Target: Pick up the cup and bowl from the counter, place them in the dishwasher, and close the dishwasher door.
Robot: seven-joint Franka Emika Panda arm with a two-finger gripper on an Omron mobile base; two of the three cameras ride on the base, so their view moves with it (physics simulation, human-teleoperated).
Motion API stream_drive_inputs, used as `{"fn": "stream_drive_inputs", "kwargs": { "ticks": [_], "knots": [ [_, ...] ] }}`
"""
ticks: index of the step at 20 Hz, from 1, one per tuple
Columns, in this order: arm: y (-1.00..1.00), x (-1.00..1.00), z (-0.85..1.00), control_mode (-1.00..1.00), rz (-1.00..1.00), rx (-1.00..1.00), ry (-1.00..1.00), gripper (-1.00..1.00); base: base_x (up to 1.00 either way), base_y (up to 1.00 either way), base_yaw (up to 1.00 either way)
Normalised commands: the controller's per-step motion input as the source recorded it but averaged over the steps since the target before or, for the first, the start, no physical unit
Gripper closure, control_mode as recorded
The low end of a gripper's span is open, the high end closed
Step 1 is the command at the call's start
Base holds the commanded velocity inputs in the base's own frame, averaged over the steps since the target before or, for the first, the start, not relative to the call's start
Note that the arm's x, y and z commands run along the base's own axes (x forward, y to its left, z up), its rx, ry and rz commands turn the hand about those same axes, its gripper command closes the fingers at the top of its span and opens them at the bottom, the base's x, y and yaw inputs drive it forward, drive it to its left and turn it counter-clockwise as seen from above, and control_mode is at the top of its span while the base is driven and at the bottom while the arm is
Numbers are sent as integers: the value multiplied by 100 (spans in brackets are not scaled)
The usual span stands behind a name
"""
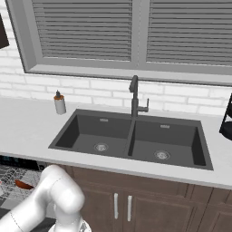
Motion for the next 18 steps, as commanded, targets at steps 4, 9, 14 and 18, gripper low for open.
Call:
{"fn": "stream_drive_inputs", "kwargs": {
  "ticks": [4, 9, 14, 18],
  "knots": [
    [-30, 6, -49, -100, -15, 2, -42, -100, 0, 0, 0],
    [-24, 6, -46, -100, -21, 2, -41, -100, 0, 0, 0],
    [-15, 10, -63, -100, -21, 0, -20, -100, 0, 0, 0],
    [-8, 16, -28, -100, -19, 2, -29, -100, 0, 0, 0]
  ]
}}
